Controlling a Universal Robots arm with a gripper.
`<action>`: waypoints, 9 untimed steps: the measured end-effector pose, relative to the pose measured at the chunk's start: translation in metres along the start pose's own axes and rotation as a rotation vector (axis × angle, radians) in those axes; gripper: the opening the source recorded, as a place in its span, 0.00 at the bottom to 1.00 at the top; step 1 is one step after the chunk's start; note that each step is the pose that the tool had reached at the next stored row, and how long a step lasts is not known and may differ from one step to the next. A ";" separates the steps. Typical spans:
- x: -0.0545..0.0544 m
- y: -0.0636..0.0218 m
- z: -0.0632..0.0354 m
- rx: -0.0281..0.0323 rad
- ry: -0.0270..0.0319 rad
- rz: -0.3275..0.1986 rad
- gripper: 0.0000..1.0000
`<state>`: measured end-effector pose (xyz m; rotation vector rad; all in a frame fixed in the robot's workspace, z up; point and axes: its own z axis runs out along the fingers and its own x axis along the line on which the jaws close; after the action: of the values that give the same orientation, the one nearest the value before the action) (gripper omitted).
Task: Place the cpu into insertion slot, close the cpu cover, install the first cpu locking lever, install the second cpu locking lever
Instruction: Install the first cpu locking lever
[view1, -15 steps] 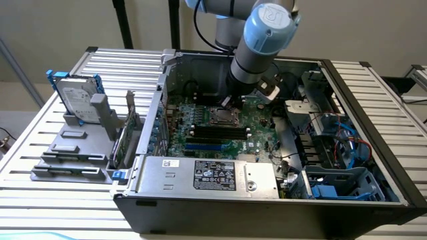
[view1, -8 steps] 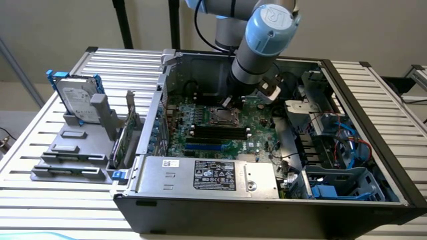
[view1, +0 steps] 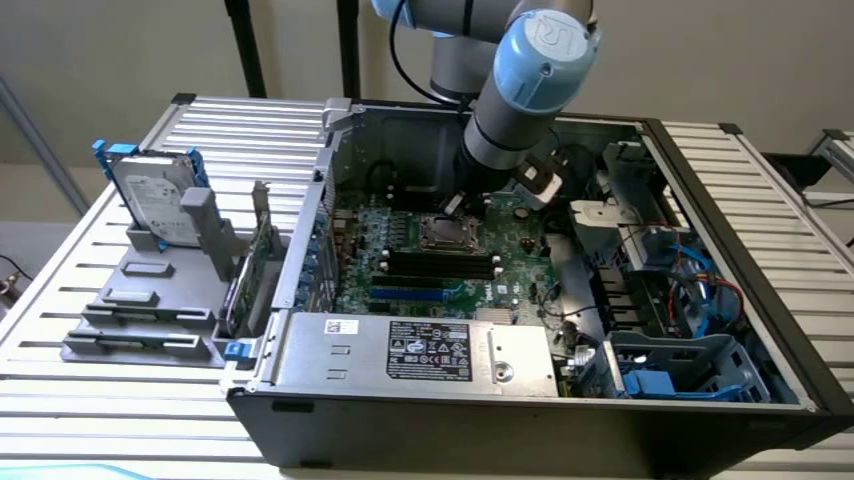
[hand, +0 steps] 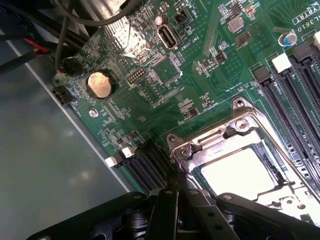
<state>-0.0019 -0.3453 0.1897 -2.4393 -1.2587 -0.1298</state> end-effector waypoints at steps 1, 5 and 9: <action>0.000 0.0003 -0.0001 0.0013 -0.0007 0.001 0.11; 0.001 0.0024 -0.0005 0.0038 -0.0017 0.002 0.11; -0.001 0.0047 -0.0017 0.0052 -0.0017 0.002 0.11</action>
<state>0.0016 -0.3488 0.1897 -2.4368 -1.2557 -0.1237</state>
